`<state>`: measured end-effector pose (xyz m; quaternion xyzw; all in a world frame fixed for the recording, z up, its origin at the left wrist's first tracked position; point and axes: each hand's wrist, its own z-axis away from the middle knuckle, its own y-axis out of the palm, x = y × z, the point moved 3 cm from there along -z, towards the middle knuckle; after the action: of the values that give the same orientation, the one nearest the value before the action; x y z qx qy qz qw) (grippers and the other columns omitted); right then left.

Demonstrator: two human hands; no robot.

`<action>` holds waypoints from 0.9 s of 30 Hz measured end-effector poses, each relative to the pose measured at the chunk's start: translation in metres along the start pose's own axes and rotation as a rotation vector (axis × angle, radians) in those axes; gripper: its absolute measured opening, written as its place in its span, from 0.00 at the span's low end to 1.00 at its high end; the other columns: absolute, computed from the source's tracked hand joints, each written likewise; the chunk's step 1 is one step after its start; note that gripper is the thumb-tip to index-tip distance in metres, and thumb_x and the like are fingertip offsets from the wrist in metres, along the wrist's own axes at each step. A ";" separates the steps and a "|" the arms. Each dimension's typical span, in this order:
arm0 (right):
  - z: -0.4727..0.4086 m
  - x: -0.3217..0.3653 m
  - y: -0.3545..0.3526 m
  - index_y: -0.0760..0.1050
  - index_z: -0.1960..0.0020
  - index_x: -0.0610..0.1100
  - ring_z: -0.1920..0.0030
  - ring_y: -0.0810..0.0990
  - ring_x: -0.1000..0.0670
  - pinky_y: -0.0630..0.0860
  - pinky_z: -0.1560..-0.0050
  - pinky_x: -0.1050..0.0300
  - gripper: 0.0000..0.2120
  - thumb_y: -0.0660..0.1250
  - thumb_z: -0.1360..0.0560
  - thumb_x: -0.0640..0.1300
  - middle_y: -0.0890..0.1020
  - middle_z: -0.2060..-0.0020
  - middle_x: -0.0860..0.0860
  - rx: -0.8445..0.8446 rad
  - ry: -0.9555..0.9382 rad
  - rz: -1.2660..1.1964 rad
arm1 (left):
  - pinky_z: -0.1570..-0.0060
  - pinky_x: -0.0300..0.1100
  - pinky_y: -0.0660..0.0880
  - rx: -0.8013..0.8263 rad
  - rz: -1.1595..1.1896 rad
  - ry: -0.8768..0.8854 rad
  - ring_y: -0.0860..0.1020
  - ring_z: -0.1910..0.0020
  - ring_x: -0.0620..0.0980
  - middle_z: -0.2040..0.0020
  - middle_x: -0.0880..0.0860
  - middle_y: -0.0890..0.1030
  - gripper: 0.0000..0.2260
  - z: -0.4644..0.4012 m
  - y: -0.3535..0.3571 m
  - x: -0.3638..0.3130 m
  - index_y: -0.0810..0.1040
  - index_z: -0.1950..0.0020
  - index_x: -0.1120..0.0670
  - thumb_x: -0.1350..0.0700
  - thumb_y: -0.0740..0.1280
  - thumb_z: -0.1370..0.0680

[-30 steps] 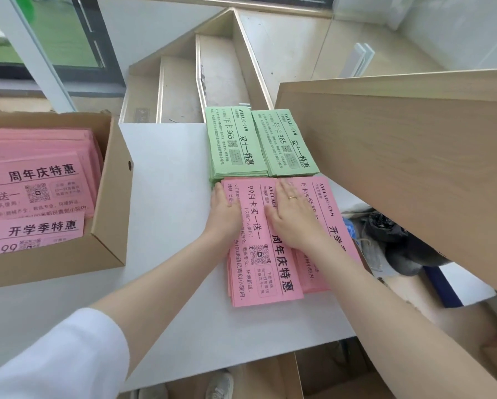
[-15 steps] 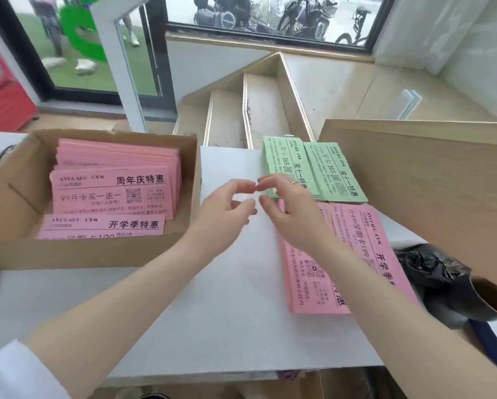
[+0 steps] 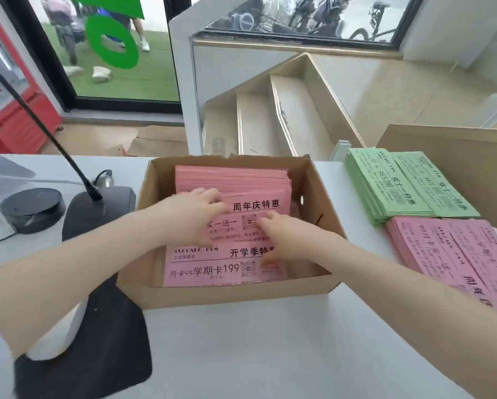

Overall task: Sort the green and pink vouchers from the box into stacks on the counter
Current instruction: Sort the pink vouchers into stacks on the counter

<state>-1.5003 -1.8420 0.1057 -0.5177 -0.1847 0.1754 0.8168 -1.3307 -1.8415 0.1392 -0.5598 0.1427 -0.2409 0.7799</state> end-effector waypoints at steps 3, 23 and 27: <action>-0.012 0.006 0.016 0.60 0.34 0.39 0.41 0.70 0.41 0.72 0.41 0.46 0.33 0.73 0.32 0.48 0.64 0.37 0.42 0.030 0.081 0.063 | 0.28 0.46 0.52 -0.040 -0.188 0.118 0.50 0.25 0.53 0.24 0.52 0.46 0.39 -0.008 0.007 0.014 0.51 0.24 0.48 0.39 0.67 0.28; -0.001 -0.026 0.003 0.74 0.51 0.40 0.55 0.81 0.48 0.80 0.57 0.50 0.11 0.71 0.30 0.42 0.81 0.51 0.47 -0.241 0.505 -0.655 | 0.28 0.48 0.52 -0.213 0.072 0.094 0.49 0.26 0.54 0.24 0.53 0.50 0.34 -0.029 0.008 0.025 0.55 0.25 0.54 0.36 0.57 0.24; -0.006 -0.013 -0.015 0.64 0.36 0.44 0.41 0.70 0.45 0.72 0.48 0.51 0.28 0.71 0.30 0.46 0.68 0.38 0.46 -0.432 0.435 -0.097 | 0.30 0.48 0.56 -0.224 -0.007 0.102 0.55 0.28 0.56 0.27 0.56 0.54 0.31 -0.027 0.009 0.023 0.61 0.30 0.56 0.40 0.63 0.26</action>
<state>-1.5069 -1.8592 0.1155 -0.6955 -0.0631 -0.0218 0.7154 -1.3222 -1.8730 0.1225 -0.6308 0.2063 -0.2543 0.7035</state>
